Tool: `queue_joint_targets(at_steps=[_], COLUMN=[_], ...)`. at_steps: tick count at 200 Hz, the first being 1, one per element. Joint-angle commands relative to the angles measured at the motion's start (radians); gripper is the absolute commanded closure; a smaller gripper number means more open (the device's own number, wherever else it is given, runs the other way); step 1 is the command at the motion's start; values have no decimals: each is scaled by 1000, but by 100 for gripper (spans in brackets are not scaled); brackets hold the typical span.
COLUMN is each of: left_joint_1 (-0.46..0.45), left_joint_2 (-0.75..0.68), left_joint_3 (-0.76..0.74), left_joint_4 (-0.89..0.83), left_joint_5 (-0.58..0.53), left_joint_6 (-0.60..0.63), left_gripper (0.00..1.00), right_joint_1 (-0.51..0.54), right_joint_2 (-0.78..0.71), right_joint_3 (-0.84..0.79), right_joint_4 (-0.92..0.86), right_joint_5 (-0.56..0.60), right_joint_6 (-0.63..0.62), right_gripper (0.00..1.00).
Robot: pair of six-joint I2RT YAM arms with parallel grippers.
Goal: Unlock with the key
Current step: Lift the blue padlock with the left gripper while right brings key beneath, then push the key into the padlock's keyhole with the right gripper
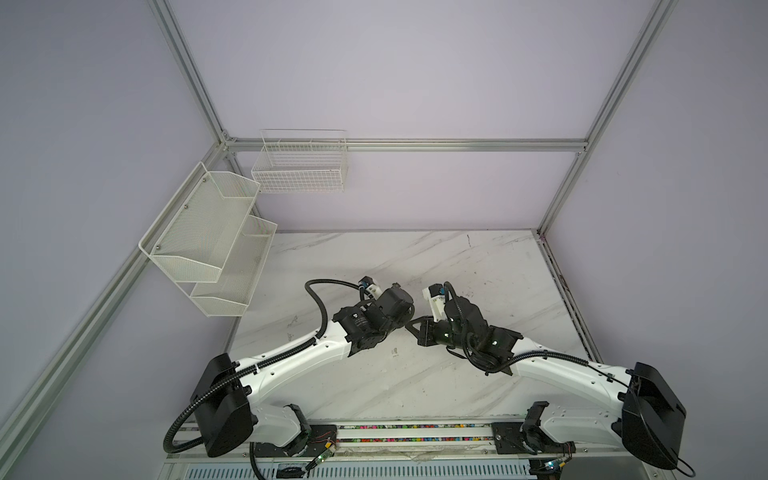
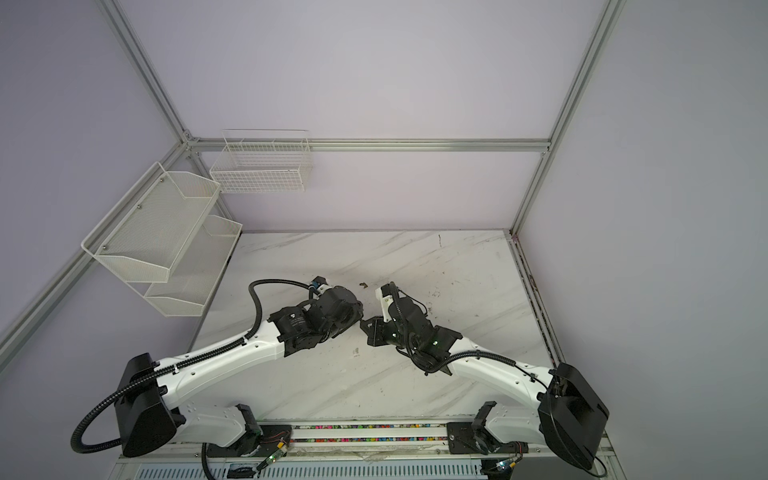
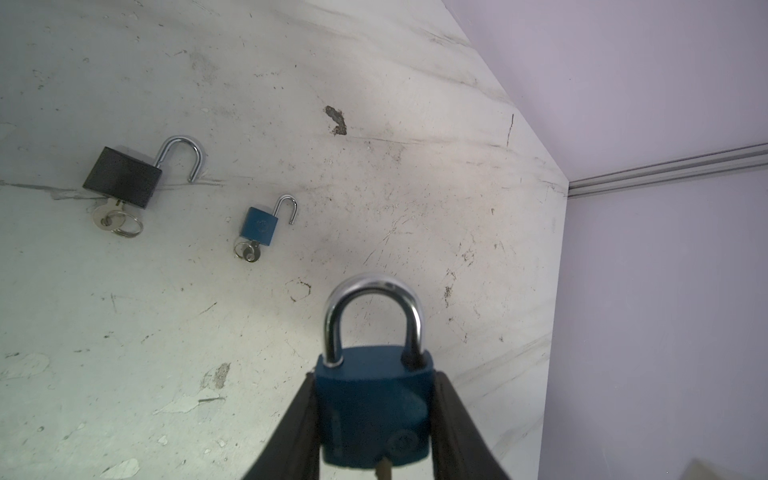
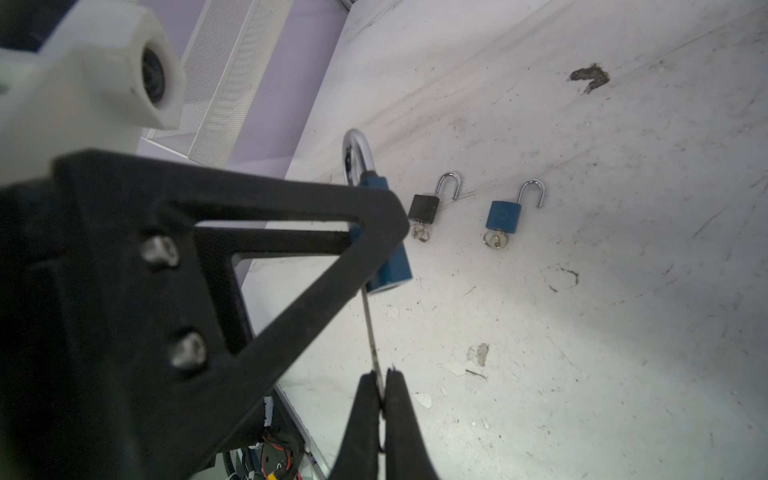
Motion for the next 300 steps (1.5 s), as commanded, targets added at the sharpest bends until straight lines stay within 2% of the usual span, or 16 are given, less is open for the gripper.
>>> queue_joint_targets(at_steps=[1, 99, 144, 187, 218, 253, 300], left_joint_1=[1, 0, 1, 1, 1, 1, -1], left_joint_2=[-48, -44, -49, -56, -67, -72, -88], left_joint_3=[-4, -11, -18, -16, -18, -8, -10], left_joint_4=[59, 83, 114, 95, 78, 86, 101], left_joint_5=[-53, -19, 6, 41, 20, 51, 50], left_joint_6=[-13, -13, -15, -16, -29, -43, -39], left_gripper=[99, 99, 100, 100, 100, 100, 100], right_joint_1=[6, 5, 4, 4, 4, 3, 6], right_joint_2=[-29, -21, 1, -49, -59, -33, 31], right_joint_3=[-14, 76, 76, 107, 125, 128, 144], right_joint_4=[-30, -67, -72, -80, -85, -64, -23], right_joint_5=[28, 50, 80, 149, 165, 157, 60], right_joint_6=[-23, -42, -32, -25, -26, -34, -40], right_gripper=[100, 100, 100, 100, 100, 100, 100])
